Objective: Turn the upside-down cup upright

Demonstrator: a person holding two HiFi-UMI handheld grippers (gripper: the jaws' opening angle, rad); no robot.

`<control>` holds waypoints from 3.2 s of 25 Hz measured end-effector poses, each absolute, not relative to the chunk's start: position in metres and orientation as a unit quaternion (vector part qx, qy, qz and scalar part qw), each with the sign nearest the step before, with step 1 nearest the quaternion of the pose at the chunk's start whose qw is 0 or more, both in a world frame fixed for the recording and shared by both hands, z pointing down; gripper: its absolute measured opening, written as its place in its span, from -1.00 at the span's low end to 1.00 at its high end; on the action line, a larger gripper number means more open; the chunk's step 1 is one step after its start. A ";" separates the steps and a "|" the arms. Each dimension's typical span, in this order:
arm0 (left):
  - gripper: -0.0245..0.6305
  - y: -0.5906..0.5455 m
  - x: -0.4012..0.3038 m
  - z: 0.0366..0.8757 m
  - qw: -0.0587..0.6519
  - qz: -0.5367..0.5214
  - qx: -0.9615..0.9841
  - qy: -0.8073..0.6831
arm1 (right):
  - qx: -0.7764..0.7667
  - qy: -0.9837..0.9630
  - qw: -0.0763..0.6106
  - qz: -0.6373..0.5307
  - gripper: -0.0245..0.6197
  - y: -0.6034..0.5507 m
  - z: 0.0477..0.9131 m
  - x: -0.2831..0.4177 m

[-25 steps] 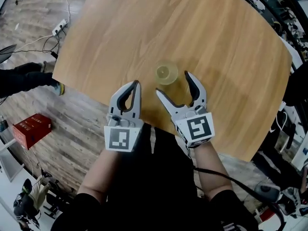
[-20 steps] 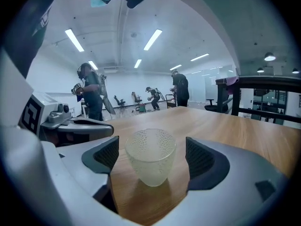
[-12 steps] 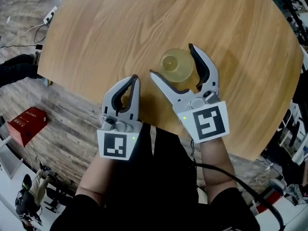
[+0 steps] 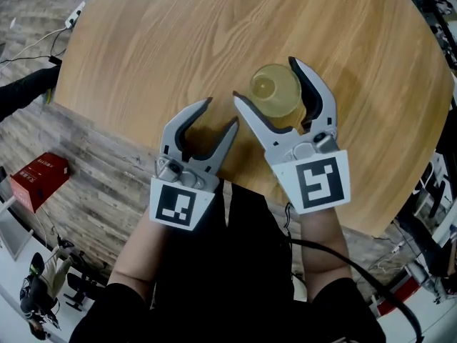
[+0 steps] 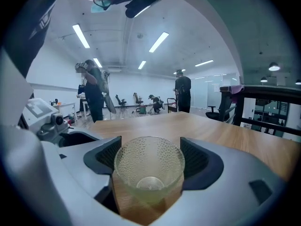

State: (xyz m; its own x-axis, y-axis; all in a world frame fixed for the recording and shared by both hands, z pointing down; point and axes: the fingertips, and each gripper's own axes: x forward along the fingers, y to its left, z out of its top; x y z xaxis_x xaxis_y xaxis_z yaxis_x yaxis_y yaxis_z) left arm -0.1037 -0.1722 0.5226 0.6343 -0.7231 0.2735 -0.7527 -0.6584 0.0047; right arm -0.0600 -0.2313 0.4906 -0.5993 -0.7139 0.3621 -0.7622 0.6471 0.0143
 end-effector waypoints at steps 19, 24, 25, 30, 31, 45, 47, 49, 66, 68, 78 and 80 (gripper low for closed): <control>0.32 -0.184 -0.016 0.524 -0.005 0.119 0.951 -0.285 | 0.365 -0.917 0.098 0.130 0.24 -0.196 0.439 -0.051; 0.02 -0.183 -0.014 0.523 -0.009 0.113 0.952 -0.284 | 0.366 -0.916 0.087 0.143 0.24 -0.196 0.437 -0.045; 0.01 -0.182 -0.012 0.522 -0.010 0.114 0.953 -0.282 | 0.367 -0.915 0.082 0.148 0.24 -0.196 0.436 -0.041; 0.01 -0.182 -0.003 0.516 -0.016 0.111 0.954 -0.280 | 0.380 -0.912 0.054 0.144 0.24 -0.200 0.428 -0.026; 0.01 -0.183 -0.005 0.517 -0.015 0.112 0.953 -0.281 | 0.385 -0.911 0.054 0.139 0.24 -0.201 0.428 -0.026; -0.02 -0.177 -0.003 0.519 -0.012 0.124 0.947 -0.295 | 0.478 -0.867 0.061 0.125 0.23 -0.229 0.448 0.041; -0.03 -0.174 -0.004 0.518 -0.012 0.123 0.948 -0.295 | 0.489 -0.860 0.069 0.130 0.23 -0.232 0.459 0.048; -0.03 -0.173 -0.006 0.517 -0.013 0.122 0.948 -0.295 | 0.496 -0.854 0.081 0.137 0.23 -0.233 0.470 0.052; -0.08 -0.174 0.011 0.529 0.001 0.150 0.947 -0.283 | 0.535 -0.811 0.162 0.172 0.23 -0.232 0.527 0.094; -0.08 -0.173 0.014 0.532 0.006 0.156 0.948 -0.279 | 0.534 -0.809 0.165 0.180 0.23 -0.231 0.531 0.096; -0.08 -0.173 0.015 0.525 0.001 0.153 0.948 -0.280 | 0.544 -0.802 0.165 0.180 0.23 -0.230 0.531 0.108; -0.08 -0.168 0.009 0.512 0.007 0.146 0.947 -0.286 | 0.549 -0.803 0.157 0.167 0.23 -0.228 0.516 0.111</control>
State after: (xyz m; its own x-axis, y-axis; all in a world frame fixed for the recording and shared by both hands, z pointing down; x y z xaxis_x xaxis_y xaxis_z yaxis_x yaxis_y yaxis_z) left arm 0.0086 -0.1680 0.5124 0.7936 -0.5397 0.2810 -0.5437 -0.8363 -0.0708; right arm 0.1114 -0.2278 0.5155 -0.3471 -0.8300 0.4366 -0.9353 0.3408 -0.0956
